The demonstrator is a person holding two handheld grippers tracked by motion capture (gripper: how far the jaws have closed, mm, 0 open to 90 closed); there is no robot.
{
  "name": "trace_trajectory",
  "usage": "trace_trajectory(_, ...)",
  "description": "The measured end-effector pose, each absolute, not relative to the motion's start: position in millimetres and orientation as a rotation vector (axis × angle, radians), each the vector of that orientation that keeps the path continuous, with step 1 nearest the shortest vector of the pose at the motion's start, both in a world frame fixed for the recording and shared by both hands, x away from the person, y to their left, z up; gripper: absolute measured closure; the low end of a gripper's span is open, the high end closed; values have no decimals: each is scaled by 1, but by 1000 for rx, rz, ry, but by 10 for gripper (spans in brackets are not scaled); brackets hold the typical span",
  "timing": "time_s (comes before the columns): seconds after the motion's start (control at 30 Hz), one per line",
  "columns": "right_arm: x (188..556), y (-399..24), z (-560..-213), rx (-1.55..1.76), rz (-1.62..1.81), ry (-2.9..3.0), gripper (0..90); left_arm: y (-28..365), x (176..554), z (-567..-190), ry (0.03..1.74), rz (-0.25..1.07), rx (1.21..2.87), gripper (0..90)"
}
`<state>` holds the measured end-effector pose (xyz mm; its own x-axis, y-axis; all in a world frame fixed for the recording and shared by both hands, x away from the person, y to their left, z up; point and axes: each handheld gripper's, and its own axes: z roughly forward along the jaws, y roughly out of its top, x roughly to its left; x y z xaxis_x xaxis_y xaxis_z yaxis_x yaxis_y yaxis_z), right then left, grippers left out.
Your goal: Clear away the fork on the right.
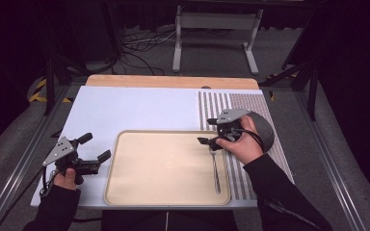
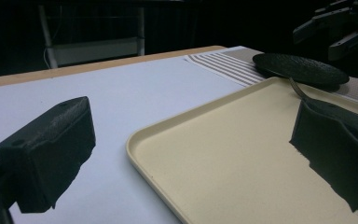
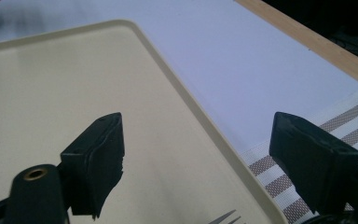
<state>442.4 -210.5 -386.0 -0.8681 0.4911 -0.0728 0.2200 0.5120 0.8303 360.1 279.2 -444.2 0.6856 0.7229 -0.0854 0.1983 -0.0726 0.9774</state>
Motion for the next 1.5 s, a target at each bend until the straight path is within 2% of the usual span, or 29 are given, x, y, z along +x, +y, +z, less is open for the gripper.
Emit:
trace_trajectory(0.53,420,-258,-380,717,1440,2313,175,279,360,-445,770,503,1616,3)
trace_trajectory(0.93,403,-294,-393,743,1566,2162,133,278,360,-445,769,507,1615,4)
trace_trajectory(1.5,386,-324,-413,778,1663,2042,109,278,360,-445,762,510,1620,4)
